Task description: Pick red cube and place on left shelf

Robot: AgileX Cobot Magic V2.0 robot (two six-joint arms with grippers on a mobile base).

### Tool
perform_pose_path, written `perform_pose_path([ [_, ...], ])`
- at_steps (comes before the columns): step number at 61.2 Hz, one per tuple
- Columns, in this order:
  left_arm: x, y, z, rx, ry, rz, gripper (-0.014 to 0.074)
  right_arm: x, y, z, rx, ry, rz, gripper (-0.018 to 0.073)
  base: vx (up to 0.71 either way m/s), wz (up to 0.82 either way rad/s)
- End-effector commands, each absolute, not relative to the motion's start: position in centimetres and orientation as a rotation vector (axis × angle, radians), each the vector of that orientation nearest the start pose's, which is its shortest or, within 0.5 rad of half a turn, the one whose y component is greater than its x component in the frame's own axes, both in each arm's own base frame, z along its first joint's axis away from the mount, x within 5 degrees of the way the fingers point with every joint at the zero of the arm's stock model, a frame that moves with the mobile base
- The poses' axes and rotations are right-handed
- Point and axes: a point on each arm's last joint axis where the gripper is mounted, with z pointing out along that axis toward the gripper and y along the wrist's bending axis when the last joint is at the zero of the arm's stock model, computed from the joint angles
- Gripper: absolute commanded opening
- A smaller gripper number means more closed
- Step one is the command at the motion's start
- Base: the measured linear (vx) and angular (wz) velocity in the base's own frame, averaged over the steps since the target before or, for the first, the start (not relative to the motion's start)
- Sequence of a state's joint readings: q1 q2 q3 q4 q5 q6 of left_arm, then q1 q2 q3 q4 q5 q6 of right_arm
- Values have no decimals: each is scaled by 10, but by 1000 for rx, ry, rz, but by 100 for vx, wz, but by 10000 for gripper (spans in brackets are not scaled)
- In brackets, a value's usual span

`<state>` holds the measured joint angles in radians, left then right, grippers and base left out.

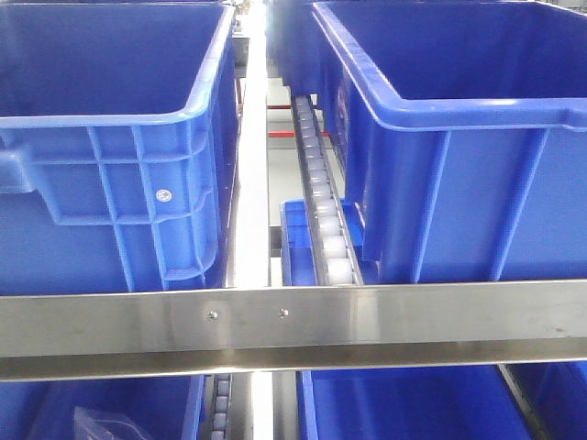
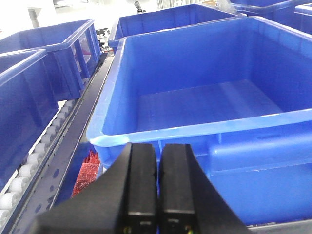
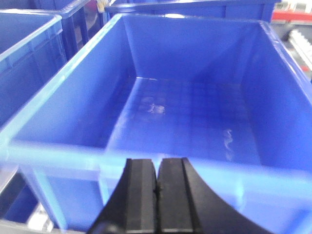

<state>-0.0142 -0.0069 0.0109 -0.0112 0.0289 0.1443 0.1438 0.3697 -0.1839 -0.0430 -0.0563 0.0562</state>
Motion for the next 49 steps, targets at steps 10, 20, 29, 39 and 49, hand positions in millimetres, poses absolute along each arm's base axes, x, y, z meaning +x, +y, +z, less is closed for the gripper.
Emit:
perform_pose_path([
  [10, 57, -1, 208, 108, 1445, 89, 106, 68, 7, 235, -72, 1450, 76, 57, 0, 0],
  [20, 57, -1, 208, 108, 1445, 89, 106, 58, 4, 218, -49, 1430, 57, 57, 0, 0],
  [29, 57, -1, 208, 108, 1445, 89, 106, 53, 3, 216, -43, 1434, 50, 57, 0, 0],
  [39, 57, -1, 208, 108, 1445, 89, 106, 54, 3, 214, -43, 1450, 50, 57, 0, 0],
  [49, 57, -1, 208, 108, 1445, 89, 106, 54, 3, 214, -43, 1452, 50, 57, 0, 0],
])
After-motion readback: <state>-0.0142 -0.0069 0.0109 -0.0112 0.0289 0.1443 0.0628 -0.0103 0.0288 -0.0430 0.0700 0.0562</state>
